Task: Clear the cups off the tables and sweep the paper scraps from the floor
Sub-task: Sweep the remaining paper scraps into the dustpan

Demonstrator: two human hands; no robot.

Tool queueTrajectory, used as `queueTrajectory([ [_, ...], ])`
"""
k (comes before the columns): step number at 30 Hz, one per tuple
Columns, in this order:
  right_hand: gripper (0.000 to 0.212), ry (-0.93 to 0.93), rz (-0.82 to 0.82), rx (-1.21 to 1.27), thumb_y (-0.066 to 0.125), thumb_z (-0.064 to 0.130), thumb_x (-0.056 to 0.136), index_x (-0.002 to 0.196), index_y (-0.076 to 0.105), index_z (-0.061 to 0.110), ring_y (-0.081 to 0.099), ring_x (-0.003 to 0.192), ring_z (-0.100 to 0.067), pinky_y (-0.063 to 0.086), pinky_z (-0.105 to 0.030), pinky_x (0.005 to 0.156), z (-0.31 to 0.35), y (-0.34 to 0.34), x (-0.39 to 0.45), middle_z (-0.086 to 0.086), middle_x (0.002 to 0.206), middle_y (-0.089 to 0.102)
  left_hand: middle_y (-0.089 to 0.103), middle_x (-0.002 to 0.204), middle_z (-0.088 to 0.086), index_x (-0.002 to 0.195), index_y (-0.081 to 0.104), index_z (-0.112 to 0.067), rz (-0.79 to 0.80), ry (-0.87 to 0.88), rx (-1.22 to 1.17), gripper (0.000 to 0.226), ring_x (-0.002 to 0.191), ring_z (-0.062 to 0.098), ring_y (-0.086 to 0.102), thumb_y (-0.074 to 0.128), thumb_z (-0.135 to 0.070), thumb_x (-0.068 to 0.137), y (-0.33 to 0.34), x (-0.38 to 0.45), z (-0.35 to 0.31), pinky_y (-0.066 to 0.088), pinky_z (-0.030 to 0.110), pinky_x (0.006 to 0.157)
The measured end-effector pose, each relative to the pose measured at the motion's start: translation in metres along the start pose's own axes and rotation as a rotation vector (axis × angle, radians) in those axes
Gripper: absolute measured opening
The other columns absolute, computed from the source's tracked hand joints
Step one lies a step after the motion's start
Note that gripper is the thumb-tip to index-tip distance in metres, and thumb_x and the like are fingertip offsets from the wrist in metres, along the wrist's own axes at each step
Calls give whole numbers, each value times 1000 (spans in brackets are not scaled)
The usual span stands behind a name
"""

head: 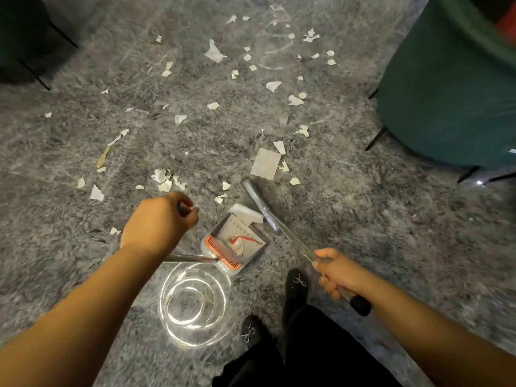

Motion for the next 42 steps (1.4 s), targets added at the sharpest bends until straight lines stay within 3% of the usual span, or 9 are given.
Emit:
queueTrajectory([
  [7, 33, -28, -90, 157, 46, 12, 101, 133, 39, 17, 31, 23, -8, 29, -11, 31, 58, -59, 36, -9, 57, 41, 53, 61, -21, 87, 68, -28, -68, -19, -48, 13, 65, 14, 58, 72, -40, 82, -2, 51, -29, 41, 25, 59],
  [13, 39, -78, -103, 84, 46, 6, 100, 138, 35, 5, 33, 22, -8, 28, -12, 27, 133, -129, 79, -11, 61, 44, 69, 74, -2, 87, 68, -27, -33, -70, -23, 12, 77, 23, 66, 70, -39, 83, 10, 128, -70, 52, 31, 65],
  [25, 45, -38, -70, -167, 48, 12, 100, 142, 32, 9, 40, 24, -11, 35, -16, 30, 270, -245, 213, -14, 55, 50, 71, 80, 2, 86, 66, -24, 76, -155, 26, 14, 80, 27, 66, 71, -38, 85, 39, 250, -139, 54, 36, 69],
  [31, 24, -26, -27, -283, 48, 15, 99, 121, 40, 18, 44, 28, -18, 39, -22, 34, 311, -245, 262, -10, 43, 54, 70, 75, -1, 82, 67, -27, 58, -201, 39, 10, 76, 24, 66, 70, -37, 82, 33, 287, -145, 56, 39, 69],
  [35, 18, -24, 41, -461, 45, 13, 99, 114, 35, 18, 46, 27, -18, 38, -21, 33, 319, -219, 263, -7, 39, 54, 68, 72, -2, 81, 65, -28, 66, -202, 48, 11, 73, 23, 65, 70, -38, 82, 33, 297, -149, 56, 39, 67],
  [42, 38, -6, 171, -801, 46, 17, 100, 136, 35, 14, 54, 47, -14, 45, -25, 41, 289, -176, 232, -7, 67, 60, 69, 74, 1, 84, 67, -26, 63, -190, 66, 13, 74, 26, 65, 69, -39, 83, 31, 301, -145, 57, 41, 66],
])
Point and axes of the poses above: each hand's wrist, its own x-axis towards the middle knuckle, its own y-axis out of the palm, z = x × y, the point moved 9 cm from there along x, towards the middle knuckle
